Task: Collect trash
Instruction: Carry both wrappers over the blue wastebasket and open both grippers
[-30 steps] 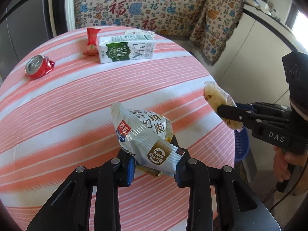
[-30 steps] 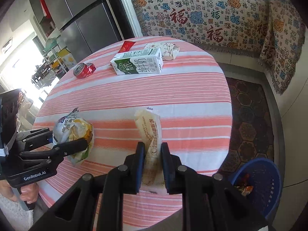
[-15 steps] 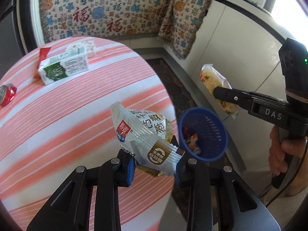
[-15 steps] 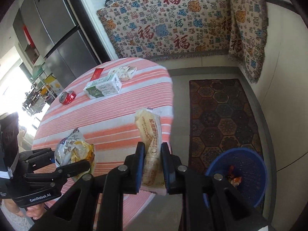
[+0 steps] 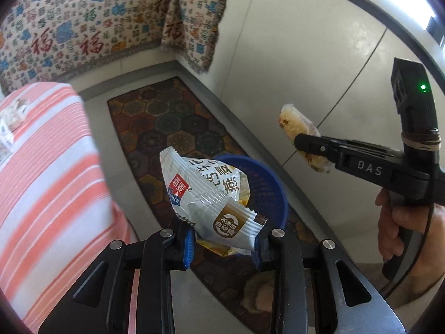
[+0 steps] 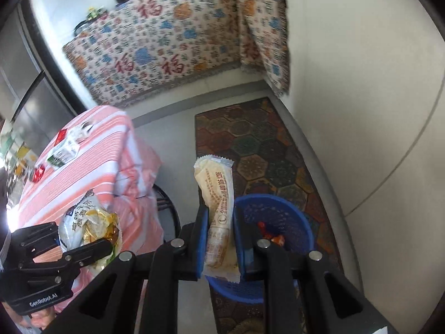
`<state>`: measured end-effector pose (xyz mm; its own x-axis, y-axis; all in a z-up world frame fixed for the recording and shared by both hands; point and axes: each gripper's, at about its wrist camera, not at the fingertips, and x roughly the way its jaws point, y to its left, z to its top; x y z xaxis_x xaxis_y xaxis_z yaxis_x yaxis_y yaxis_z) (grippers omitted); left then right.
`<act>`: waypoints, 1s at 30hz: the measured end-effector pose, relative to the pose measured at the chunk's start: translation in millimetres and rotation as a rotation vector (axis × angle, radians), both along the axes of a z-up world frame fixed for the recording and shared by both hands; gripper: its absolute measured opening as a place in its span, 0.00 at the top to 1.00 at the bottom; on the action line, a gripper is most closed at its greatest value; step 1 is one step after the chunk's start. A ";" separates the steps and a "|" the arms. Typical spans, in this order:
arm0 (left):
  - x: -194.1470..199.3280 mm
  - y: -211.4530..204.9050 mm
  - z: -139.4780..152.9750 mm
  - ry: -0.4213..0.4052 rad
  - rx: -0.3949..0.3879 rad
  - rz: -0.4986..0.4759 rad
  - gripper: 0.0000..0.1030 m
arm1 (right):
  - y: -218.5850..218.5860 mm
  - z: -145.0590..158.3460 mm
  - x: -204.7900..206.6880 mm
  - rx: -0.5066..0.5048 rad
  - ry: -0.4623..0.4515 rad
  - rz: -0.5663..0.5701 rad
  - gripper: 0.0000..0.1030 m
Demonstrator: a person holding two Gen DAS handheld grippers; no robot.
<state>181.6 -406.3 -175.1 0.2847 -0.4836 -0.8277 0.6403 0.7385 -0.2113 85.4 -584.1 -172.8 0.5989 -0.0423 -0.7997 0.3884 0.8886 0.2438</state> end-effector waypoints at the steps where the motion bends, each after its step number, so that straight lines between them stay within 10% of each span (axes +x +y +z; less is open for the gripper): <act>1: 0.5 -6.7 -3.6 0.003 0.003 -0.006 0.70 | -8.0 -8.2 -2.4 0.022 0.006 -0.018 0.83; 24: 2.1 -82.2 -60.8 0.009 0.093 -0.096 0.63 | -69.0 -60.5 -17.5 0.117 0.057 -0.123 0.80; 28: 8.3 -85.1 -68.7 -0.015 0.068 -0.077 0.28 | -75.4 -64.4 -17.8 0.144 0.036 -0.148 0.36; 30: 12.4 -80.5 -67.3 -0.016 0.053 -0.045 0.27 | -77.4 -62.8 -18.8 0.147 0.029 -0.158 0.36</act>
<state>194.0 -486.9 -242.4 0.2770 -0.4515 -0.8482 0.6761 0.7188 -0.1618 66.6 -661.5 -235.6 0.5710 -0.0150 -0.8208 0.5285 0.7718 0.3536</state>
